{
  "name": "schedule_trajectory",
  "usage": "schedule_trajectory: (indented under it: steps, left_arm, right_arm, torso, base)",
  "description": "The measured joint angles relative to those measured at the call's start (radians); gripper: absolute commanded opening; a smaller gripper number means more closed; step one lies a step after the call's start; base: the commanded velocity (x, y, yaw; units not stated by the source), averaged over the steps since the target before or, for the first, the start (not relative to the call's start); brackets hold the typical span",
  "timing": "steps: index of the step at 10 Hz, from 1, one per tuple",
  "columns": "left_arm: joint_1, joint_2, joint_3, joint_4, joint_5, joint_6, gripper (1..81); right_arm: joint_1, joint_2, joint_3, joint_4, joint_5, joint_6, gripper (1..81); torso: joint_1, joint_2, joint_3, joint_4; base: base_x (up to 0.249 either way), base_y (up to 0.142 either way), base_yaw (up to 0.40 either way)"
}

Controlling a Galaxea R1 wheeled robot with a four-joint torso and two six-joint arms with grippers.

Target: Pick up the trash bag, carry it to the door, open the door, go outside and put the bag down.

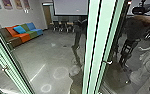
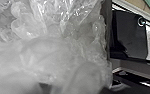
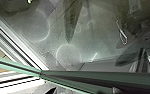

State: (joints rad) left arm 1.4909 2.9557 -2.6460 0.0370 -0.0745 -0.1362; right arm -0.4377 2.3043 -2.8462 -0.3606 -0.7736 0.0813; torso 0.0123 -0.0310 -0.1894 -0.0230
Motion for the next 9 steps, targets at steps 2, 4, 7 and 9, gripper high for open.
schedule_trajectory:
  steps: [2, 4, 7, 9]
  left_arm:
    - [0.000, 0.000, -0.001, 0.000, 0.001, 0.000, 1.0]
    - [0.000, 0.003, -0.001, 0.000, 0.001, 0.000, 1.0]
    - [0.000, 0.003, -0.001, 0.000, 0.001, 0.000, 1.0]
    - [0.000, 0.003, -0.001, 0.000, 0.002, 0.000, 1.0]
  right_arm:
    - [-0.002, 0.014, -0.029, 0.002, 0.088, 0.019, 81.1]
    - [0.003, 0.057, -0.087, -0.023, 0.096, 0.011, 81.1]
    - [-0.041, 0.122, -0.153, -0.055, 0.207, 0.013, 81.1]
    - [-0.074, 0.184, -0.241, -0.064, 0.309, 0.010, 81.1]
  torso:
    - [0.000, 0.000, 0.000, 0.000]
    - [0.000, 0.000, 0.000, 0.000]
    - [0.000, 0.000, 0.000, -0.001]
    - [0.000, 0.000, 0.000, -0.001]
  base:
    - [0.000, 0.000, 0.000]
    - [0.000, 0.000, 0.000]
    - [0.000, 0.000, 0.000]
    - [0.000, 0.000, 0.000]
